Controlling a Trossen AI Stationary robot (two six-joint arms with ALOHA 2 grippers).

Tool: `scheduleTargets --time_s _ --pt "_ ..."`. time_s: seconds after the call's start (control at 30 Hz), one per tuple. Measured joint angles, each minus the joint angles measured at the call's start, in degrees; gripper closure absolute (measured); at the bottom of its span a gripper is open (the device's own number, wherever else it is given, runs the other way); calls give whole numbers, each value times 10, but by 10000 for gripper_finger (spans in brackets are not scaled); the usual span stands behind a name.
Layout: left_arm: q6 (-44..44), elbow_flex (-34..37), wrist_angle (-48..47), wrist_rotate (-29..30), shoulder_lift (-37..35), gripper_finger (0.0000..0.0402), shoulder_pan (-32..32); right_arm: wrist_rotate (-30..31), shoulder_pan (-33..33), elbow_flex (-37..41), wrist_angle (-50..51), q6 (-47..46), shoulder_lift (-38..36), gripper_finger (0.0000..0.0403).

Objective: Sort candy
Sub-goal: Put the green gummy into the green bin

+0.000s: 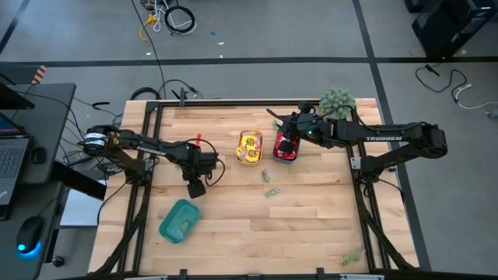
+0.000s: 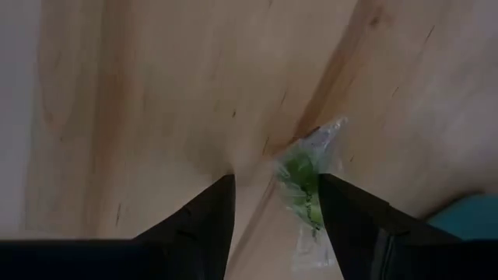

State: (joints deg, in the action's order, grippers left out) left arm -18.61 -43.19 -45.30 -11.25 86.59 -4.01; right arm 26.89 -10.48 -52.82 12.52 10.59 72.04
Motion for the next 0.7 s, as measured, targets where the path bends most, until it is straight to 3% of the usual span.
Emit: scheduleTargets --time_s 0.17,0.37,0.7 --pt "2 12 17 3 -2 250 0 0 0 0 1 0 0 276" --pt "35 -14 14 19 0 382 0 0 0 0 1 0 0 278" --pt "138 -206 -179 81 0 400 6 0 -1 0 0 0 0 280"
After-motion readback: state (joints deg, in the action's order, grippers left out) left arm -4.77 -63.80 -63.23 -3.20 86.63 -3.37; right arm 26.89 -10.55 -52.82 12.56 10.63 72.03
